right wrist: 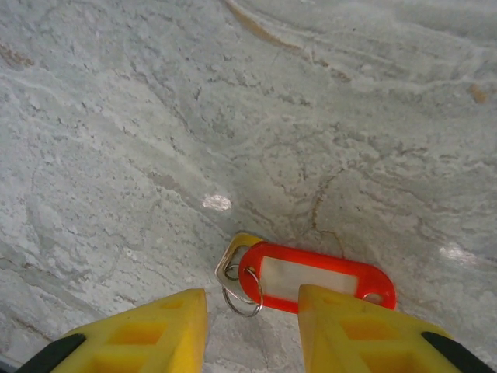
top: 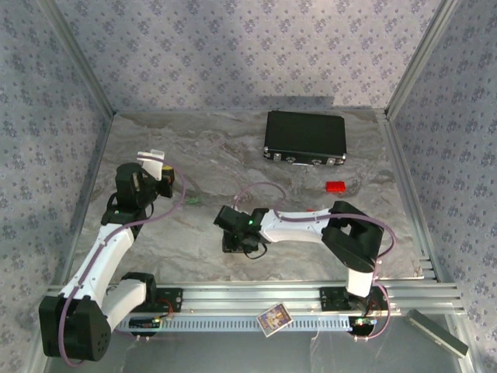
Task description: Put the keys on the keyring
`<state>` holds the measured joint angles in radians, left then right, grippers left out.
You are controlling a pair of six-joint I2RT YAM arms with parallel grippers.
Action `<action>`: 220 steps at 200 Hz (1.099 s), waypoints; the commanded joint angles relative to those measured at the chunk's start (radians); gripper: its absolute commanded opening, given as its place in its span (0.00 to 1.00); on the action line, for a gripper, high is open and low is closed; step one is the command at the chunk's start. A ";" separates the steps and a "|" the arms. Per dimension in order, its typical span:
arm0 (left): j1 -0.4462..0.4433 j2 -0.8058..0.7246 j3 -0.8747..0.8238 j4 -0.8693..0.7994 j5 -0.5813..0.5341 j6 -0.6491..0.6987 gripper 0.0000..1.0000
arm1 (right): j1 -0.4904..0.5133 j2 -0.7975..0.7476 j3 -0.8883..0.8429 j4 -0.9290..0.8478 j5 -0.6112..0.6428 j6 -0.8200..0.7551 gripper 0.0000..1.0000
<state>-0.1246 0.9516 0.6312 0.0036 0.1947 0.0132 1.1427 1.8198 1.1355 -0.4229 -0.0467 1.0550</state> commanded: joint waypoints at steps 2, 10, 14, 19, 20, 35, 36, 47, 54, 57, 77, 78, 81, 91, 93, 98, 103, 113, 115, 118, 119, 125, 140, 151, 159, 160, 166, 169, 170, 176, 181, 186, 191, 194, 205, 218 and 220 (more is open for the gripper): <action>0.000 -0.016 0.009 0.058 0.022 -0.007 0.00 | 0.000 0.032 0.046 -0.038 -0.023 0.020 0.36; 0.000 -0.017 0.011 0.058 0.021 -0.005 0.00 | -0.001 0.038 0.048 -0.041 -0.027 0.019 0.34; 0.000 -0.017 0.011 0.058 0.021 -0.005 0.00 | 0.000 0.039 0.047 -0.040 -0.029 0.018 0.33; 0.000 -0.017 0.010 0.058 0.020 -0.005 0.00 | 0.000 0.042 0.048 -0.043 -0.029 0.017 0.32; 0.000 -0.018 0.010 0.057 0.020 -0.005 0.00 | 0.001 0.042 0.048 -0.043 -0.029 0.017 0.32; 0.000 -0.023 0.011 0.057 0.016 -0.004 0.00 | 0.001 0.048 0.049 -0.054 -0.030 0.016 0.29; 0.000 -0.022 0.011 0.057 0.015 -0.004 0.00 | 0.000 0.048 0.049 -0.054 -0.030 0.015 0.29; 0.000 -0.027 0.008 0.058 0.009 -0.004 0.00 | 0.000 0.051 0.083 -0.061 -0.029 0.017 0.29; 0.000 -0.029 0.008 0.059 0.006 -0.002 0.00 | 0.000 0.053 0.085 -0.064 -0.027 0.017 0.29; 0.000 -0.030 0.008 0.059 0.004 -0.002 0.00 | 0.000 0.053 0.088 -0.066 -0.027 0.016 0.29; 0.000 -0.034 0.006 0.059 0.001 -0.002 0.00 | 0.002 0.064 0.101 -0.075 -0.028 0.010 0.29; 0.000 -0.035 0.007 0.059 0.001 -0.002 0.00 | 0.002 0.065 0.102 -0.075 -0.029 0.009 0.29; 0.000 -0.036 0.006 0.059 0.001 -0.001 0.00 | 0.004 0.066 0.106 -0.077 -0.029 0.007 0.29; 0.000 -0.035 0.006 0.059 0.000 0.001 0.00 | 0.004 0.075 0.116 -0.085 -0.030 0.001 0.29; 0.000 -0.036 0.006 0.059 0.000 0.001 0.00 | 0.005 0.077 0.119 -0.087 -0.030 0.000 0.29; 0.000 -0.034 0.006 0.059 0.000 0.001 0.00 | 0.005 0.080 0.123 -0.093 -0.029 -0.002 0.29; 0.000 -0.035 0.006 0.058 -0.001 0.001 0.00 | 0.006 0.084 0.129 -0.097 -0.029 -0.004 0.28; 0.000 -0.035 0.006 0.058 -0.001 0.001 0.00 | 0.006 0.089 0.136 -0.107 -0.027 -0.006 0.27; 0.000 -0.035 0.007 0.059 -0.001 0.001 0.00 | 0.007 0.090 0.137 -0.110 -0.026 -0.006 0.27; 0.000 -0.035 0.006 0.059 -0.002 0.002 0.00 | 0.007 0.091 0.139 -0.113 -0.024 -0.007 0.27; 0.000 -0.035 0.006 0.059 -0.002 0.001 0.00 | 0.008 0.091 0.139 -0.116 -0.024 -0.007 0.26; 0.000 -0.035 0.007 0.059 -0.002 0.001 0.00 | 0.008 0.093 0.143 -0.124 -0.019 -0.009 0.26; -0.001 -0.035 0.007 0.059 -0.002 0.001 0.00 | 0.009 0.099 0.154 -0.148 -0.007 -0.014 0.24; 0.000 -0.035 0.007 0.059 -0.003 0.002 0.00 | 0.009 0.103 0.163 -0.165 0.000 -0.020 0.24; 0.000 -0.036 0.007 0.059 -0.002 0.002 0.00 | 0.012 0.106 0.168 -0.173 0.006 -0.024 0.24; 0.001 -0.036 0.006 0.059 -0.002 0.001 0.00 | 0.012 0.106 0.169 -0.173 0.007 -0.026 0.24; 0.000 -0.035 0.007 0.060 -0.002 0.002 0.00 | 0.014 0.110 0.176 -0.174 0.009 -0.028 0.24; 0.000 -0.036 0.006 0.060 -0.002 0.001 0.00 | 0.014 0.111 0.179 -0.196 0.011 -0.031 0.24; -0.001 -0.036 0.006 0.060 -0.003 0.001 0.00 | 0.014 0.112 0.179 -0.199 0.011 -0.030 0.24; -0.001 -0.037 0.007 0.060 -0.002 0.002 0.00 | 0.015 0.115 0.186 -0.207 0.014 -0.034 0.24; 0.000 -0.037 0.007 0.059 -0.003 0.004 0.00 | 0.017 0.117 0.190 -0.211 0.015 -0.036 0.24; 0.000 -0.036 0.007 0.059 -0.004 0.003 0.00 | 0.017 0.119 0.193 -0.214 0.015 -0.038 0.23; -0.001 -0.037 0.007 0.059 -0.004 0.003 0.00 | 0.020 0.121 0.196 -0.217 0.018 -0.038 0.23; 0.000 -0.038 0.007 0.059 -0.005 0.004 0.00 | 0.021 0.122 0.197 -0.217 0.018 -0.038 0.21; 0.000 -0.038 0.007 0.059 -0.005 0.003 0.00 | 0.021 0.124 0.201 -0.220 0.018 -0.040 0.19; 0.000 -0.039 0.006 0.059 -0.006 0.003 0.00 | 0.021 0.124 0.203 -0.224 0.018 -0.040 0.17; 0.000 -0.040 0.006 0.059 -0.006 0.003 0.00 | 0.021 0.124 0.202 -0.225 0.019 -0.039 0.17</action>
<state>-0.1246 0.9367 0.6308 0.0044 0.1932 0.0139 1.1587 1.9301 1.3109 -0.5877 -0.0563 1.0275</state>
